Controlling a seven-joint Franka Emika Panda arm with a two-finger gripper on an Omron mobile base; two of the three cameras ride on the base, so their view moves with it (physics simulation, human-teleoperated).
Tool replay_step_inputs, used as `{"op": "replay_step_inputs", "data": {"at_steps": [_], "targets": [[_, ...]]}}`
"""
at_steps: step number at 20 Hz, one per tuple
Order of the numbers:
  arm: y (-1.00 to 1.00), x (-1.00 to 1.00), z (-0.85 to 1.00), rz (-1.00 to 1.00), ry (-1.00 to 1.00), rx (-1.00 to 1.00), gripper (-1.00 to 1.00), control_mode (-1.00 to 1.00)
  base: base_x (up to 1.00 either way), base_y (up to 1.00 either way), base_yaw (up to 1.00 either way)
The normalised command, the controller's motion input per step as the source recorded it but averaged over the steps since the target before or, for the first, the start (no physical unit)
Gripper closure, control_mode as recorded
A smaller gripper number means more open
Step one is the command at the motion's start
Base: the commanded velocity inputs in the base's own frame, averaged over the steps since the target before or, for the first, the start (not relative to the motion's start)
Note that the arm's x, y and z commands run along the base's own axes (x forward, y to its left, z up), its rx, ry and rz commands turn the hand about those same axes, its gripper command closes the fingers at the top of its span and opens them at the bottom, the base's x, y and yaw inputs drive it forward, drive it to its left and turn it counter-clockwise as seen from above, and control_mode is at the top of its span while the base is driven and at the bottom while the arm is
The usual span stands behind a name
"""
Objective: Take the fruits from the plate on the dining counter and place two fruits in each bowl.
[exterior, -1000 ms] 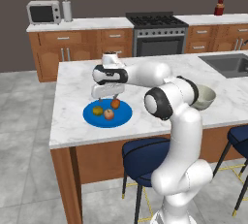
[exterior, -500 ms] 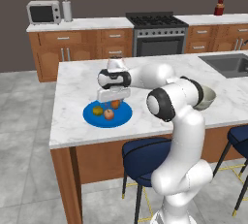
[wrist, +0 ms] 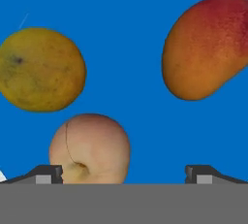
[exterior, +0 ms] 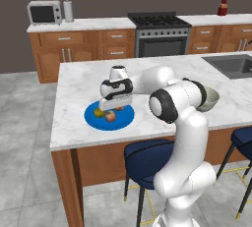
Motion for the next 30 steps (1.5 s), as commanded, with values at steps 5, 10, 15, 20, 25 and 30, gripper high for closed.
{"op": "replay_step_inputs", "data": {"at_steps": [5,10,15,20,25,30], "targets": [[0.08,-0.1,-0.01,0.0,-0.06,0.0,-1.0,-1.0,0.0,0.0,0.0],[0.01,-0.2,0.0,0.0,-0.06,0.0,-1.0,-1.0,0.0,0.0,0.0],[0.0,-0.05,0.05,0.0,-0.03,0.0,-1.0,-1.0,0.0,0.0,0.0],[0.0,0.0,0.0,0.0,-0.01,0.0,-1.0,-1.0,0.0,0.0,0.0],[0.05,0.05,-0.11,0.0,-0.04,0.0,-1.0,-1.0,0.0,0.0,0.0],[0.11,0.02,-0.03,0.0,-0.01,0.0,-1.0,-1.0,0.0,0.0,0.0]]}}
